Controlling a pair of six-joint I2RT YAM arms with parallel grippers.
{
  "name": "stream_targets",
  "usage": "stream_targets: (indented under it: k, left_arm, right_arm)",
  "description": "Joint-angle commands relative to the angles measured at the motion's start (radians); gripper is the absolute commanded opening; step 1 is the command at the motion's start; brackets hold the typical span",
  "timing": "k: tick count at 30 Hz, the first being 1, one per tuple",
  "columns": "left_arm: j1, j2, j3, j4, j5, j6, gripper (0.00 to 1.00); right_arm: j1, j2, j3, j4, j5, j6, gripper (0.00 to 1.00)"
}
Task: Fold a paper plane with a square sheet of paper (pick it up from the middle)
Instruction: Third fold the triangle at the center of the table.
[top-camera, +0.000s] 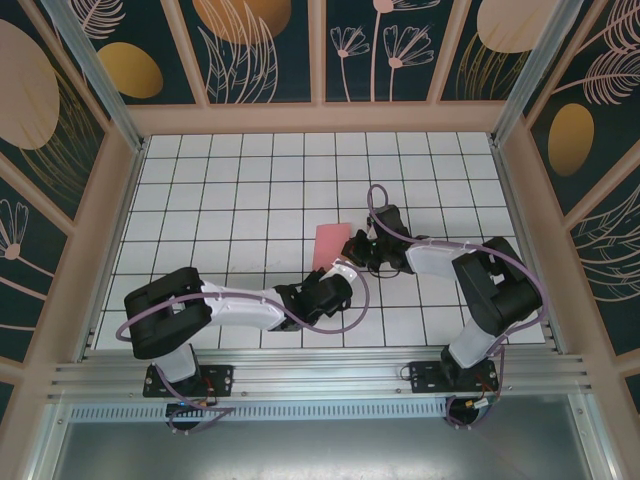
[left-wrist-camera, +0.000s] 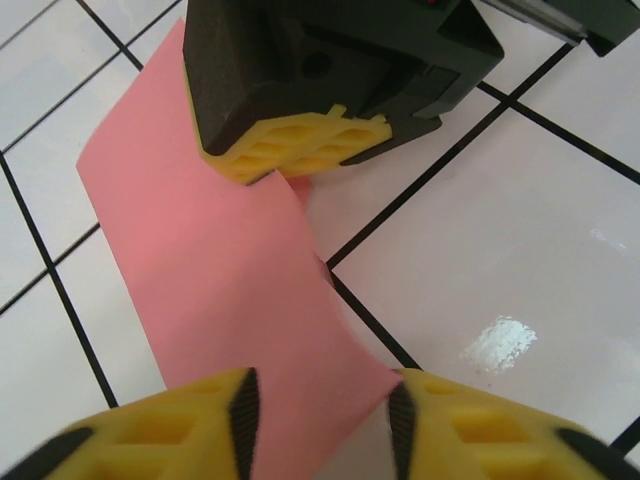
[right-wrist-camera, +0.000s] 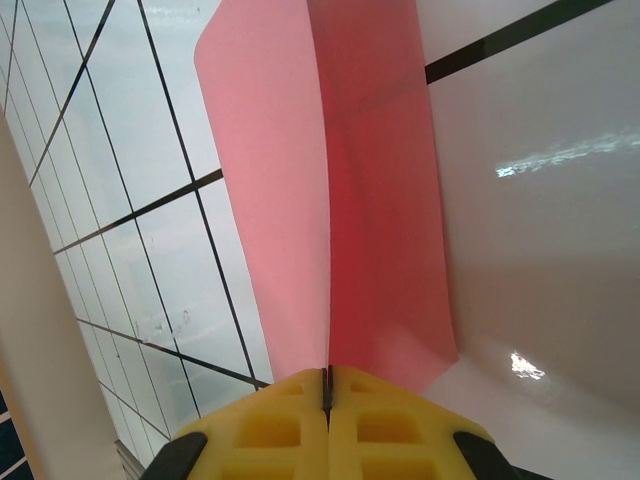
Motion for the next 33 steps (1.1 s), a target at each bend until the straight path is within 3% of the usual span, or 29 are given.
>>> stream_targets:
  k: [1, 10, 14, 18, 23, 27, 33]
  left_arm:
    - [-0.004, 0.003, 0.016, 0.038, -0.024, 0.013, 0.30]
    - [-0.004, -0.014, 0.002, 0.057, -0.008, 0.016, 0.00]
    - [-0.003, -0.022, -0.011, 0.078, 0.014, 0.008, 0.00]
    - [-0.001, -0.037, -0.026, 0.098, 0.059, -0.004, 0.00]
    - [0.015, -0.066, -0.053, 0.128, 0.149, -0.031, 0.00]
    - [0.026, -0.074, -0.061, 0.135, 0.208, -0.040, 0.00]
    - [0.046, -0.080, -0.070, 0.143, 0.261, -0.055, 0.00]
  right_arm:
    - [0.004, 0.009, 0.024, -0.032, 0.014, -0.009, 0.00]
    - [-0.001, -0.001, 0.028, -0.045, 0.013, -0.031, 0.00]
    - [-0.006, -0.020, 0.033, -0.065, 0.016, -0.050, 0.07]
    - [-0.028, -0.065, 0.035, -0.116, 0.029, -0.089, 0.29]
    - [-0.064, -0.127, 0.051, -0.190, 0.072, -0.154, 0.35]
    - [-0.075, -0.112, 0.107, -0.208, 0.055, -0.213, 0.32]
    - [-0.073, 0.018, 0.230, -0.236, -0.025, -0.290, 0.11]
